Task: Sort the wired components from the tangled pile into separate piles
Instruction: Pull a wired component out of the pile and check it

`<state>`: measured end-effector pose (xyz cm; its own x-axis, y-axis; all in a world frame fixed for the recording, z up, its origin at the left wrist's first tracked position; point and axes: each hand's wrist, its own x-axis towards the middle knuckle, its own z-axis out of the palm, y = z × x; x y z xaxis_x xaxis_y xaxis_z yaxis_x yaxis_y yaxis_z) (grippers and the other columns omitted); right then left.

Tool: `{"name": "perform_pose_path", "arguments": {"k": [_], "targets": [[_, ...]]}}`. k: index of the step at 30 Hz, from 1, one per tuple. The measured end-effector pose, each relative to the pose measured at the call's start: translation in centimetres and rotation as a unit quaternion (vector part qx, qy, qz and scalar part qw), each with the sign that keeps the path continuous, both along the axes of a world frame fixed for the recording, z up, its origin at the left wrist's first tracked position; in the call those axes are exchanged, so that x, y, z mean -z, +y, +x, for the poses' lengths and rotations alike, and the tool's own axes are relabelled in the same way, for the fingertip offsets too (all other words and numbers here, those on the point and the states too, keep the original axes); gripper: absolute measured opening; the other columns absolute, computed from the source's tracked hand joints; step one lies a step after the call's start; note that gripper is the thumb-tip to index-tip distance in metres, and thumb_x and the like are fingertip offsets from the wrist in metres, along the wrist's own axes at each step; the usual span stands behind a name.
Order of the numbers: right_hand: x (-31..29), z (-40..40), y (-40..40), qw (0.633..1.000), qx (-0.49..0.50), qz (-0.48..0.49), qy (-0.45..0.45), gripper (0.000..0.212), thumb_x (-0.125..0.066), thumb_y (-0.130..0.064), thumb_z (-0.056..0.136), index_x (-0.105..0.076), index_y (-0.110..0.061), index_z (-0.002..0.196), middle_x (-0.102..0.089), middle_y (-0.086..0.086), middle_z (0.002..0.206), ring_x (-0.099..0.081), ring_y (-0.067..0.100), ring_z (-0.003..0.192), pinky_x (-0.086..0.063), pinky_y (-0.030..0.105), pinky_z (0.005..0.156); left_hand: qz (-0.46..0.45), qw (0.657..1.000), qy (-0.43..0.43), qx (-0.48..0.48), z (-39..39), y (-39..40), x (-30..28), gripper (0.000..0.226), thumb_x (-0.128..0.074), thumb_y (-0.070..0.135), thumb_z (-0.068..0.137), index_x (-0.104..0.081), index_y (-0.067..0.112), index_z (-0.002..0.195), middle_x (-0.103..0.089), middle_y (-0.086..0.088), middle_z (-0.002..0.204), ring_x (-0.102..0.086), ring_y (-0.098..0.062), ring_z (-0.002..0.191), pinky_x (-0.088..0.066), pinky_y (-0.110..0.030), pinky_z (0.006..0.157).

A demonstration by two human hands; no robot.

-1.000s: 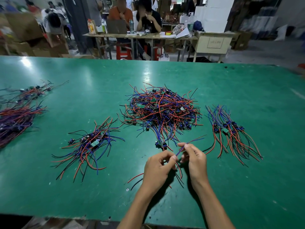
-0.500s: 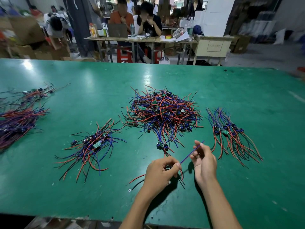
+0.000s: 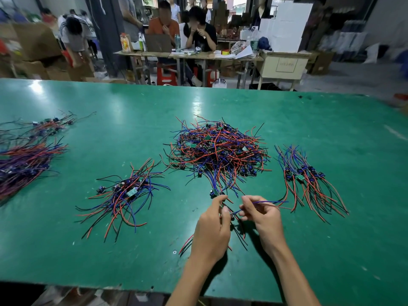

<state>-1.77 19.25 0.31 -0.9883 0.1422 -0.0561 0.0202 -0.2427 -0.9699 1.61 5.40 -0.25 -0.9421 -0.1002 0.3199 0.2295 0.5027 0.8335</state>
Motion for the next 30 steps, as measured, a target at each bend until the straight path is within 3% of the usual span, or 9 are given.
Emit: {"name": "perform_pose_path", "arguments": {"k": [5,10,14,20,24,27,30], "targets": [[-0.4,-0.2,0.9,0.989,0.049,-0.137,-0.019,0.038,-0.077,-0.016,0.074,-0.068,-0.008,0.111,-0.074,0.008,0.075,-0.068,0.009,0.06,-0.056,0.016,0.058,-0.075,0.996,0.053,-0.022,0.6,0.1,0.0,0.032,-0.044,0.019,0.1,-0.054,0.027,0.13,-0.063,0.007,0.098,-0.05,-0.011,0.087,-0.04,-0.028,0.08],[-0.7,-0.1,1.5,0.978,0.017,-0.205,-0.023,0.046,-0.071,-0.01,0.076,-0.066,-0.016,0.121,-0.077,0.006,0.082,-0.07,0.005,0.063,-0.057,0.014,0.062,-0.051,0.989,0.131,-0.044,0.7,-0.1,0.2,0.034,-0.065,0.001,0.093,-0.064,0.022,0.12,-0.069,0.006,0.101,-0.059,-0.015,0.09,-0.046,-0.027,0.084],[-0.7,-0.1,2.1,0.966,-0.002,-0.258,-0.024,0.053,-0.068,-0.008,0.077,-0.061,-0.018,0.129,-0.077,0.005,0.087,-0.07,0.005,0.064,-0.059,0.015,0.066,-0.045,0.981,0.18,-0.054,0.9,-0.2,0.5,0.034,-0.069,-0.005,0.089,-0.071,0.018,0.114,-0.066,0.007,0.1,-0.059,-0.016,0.092,-0.048,-0.029,0.083],[-0.5,-0.1,2.0,0.97,-0.023,-0.242,-0.011,0.05,-0.065,-0.009,0.081,-0.06,-0.019,0.13,-0.077,0.004,0.093,-0.069,0.004,0.065,-0.056,0.011,0.066,-0.02,0.979,0.187,-0.074,0.9,-0.2,0.5,0.026,-0.07,-0.001,0.09,-0.072,0.017,0.109,-0.066,0.007,0.098,-0.058,-0.013,0.092,-0.048,-0.034,0.082],[-0.2,-0.2,2.2,0.973,-0.025,-0.231,-0.004,0.05,-0.067,-0.01,0.082,-0.06,-0.018,0.131,-0.077,0.007,0.099,-0.068,0.004,0.069,-0.056,0.012,0.073,-0.063,0.973,0.209,-0.077,0.7,-0.3,0.4,0.02,-0.067,0.008,0.092,-0.071,0.019,0.109,-0.065,0.014,0.099,-0.056,-0.007,0.092,-0.044,-0.03,0.081],[0.0,-0.3,1.7,0.986,-0.031,-0.16,0.011,0.047,-0.069,-0.013,0.081,-0.061,-0.018,0.128,-0.077,0.01,0.103,-0.068,0.003,0.076,-0.054,0.013,0.076,-0.11,0.965,0.216,-0.097,0.5,-0.3,0.4,0.017,-0.068,0.013,0.092,-0.071,0.021,0.106,-0.067,0.016,0.094,-0.058,-0.008,0.084,-0.039,-0.027,0.079],[0.2,-0.2,0.9,0.998,-0.018,-0.06,0.032,0.034,-0.074,-0.019,0.08,-0.071,-0.012,0.113,-0.078,0.012,0.094,-0.066,0.006,0.074,-0.053,0.015,0.072,-0.127,0.965,0.201,-0.112,0.4,-0.2,0.4,0.014,-0.067,0.016,0.093,-0.071,0.023,0.105,-0.068,0.016,0.088,-0.056,-0.009,0.079,-0.037,-0.027,0.078]]}}
